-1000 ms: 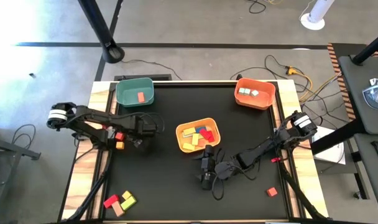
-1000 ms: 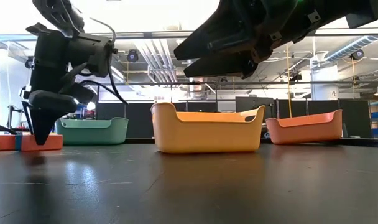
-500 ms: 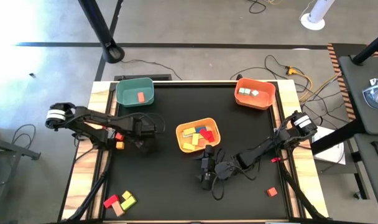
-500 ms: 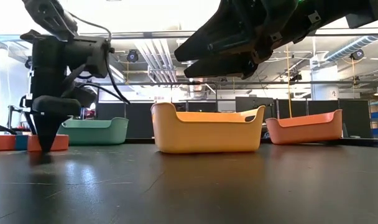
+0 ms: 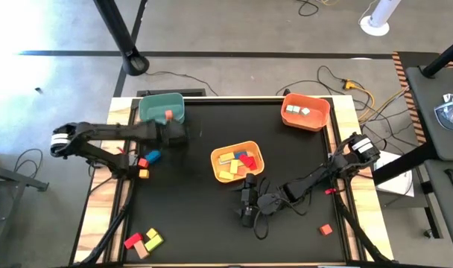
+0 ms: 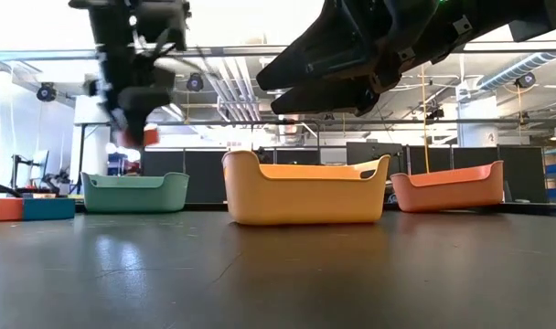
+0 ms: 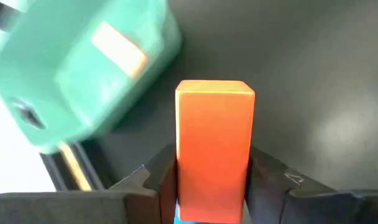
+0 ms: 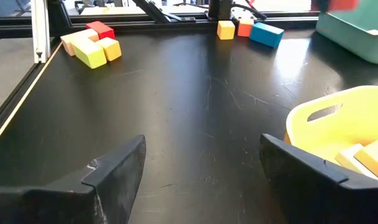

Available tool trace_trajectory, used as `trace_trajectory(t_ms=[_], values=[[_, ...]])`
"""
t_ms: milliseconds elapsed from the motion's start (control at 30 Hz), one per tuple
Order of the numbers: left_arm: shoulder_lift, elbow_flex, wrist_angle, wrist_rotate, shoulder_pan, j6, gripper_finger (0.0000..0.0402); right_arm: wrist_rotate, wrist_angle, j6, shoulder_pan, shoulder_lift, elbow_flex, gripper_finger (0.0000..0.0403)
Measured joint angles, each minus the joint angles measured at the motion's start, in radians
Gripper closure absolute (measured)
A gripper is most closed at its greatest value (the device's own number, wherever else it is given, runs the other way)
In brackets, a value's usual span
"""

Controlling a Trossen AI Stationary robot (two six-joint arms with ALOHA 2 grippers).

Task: Sort blocks by size
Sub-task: Put the orange thick block into the blue bin

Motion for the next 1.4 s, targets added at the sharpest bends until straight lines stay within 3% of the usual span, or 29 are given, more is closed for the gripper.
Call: trace_trajectory(t_ms=[133, 333, 533, 933, 1400], values=[[-0.010, 0.109, 0.010, -0.042, 0.188, 0.103, 0.0276, 0.000, 0.000, 0.000, 0.000, 0.000, 0.000, 0.0112], [0.029, 0.160, 0.060, -0.036, 0.498, 0.196, 0.0275, 0.000, -0.008, 0.000, 0.000, 0.000, -0.006, 0.0120], [0.145, 0.159, 0.163, 0.140, 0.709, 0.286, 0.0277, 0.000, -0.016, 0.000, 0.000, 0.008, -0.009, 0.0118], [0.425, 0.243, 0.104, 0.224, 0.821, 0.293, 0.0279, 0.000, -0.016, 0.019, -0.002, 0.051, -0.009, 0.0099], [0.505, 0.229, 0.107, 0.225, 0.867, 0.262, 0.0269, 0.000, -0.014, 0.034, -0.002, 0.051, -0.009, 0.0117]])
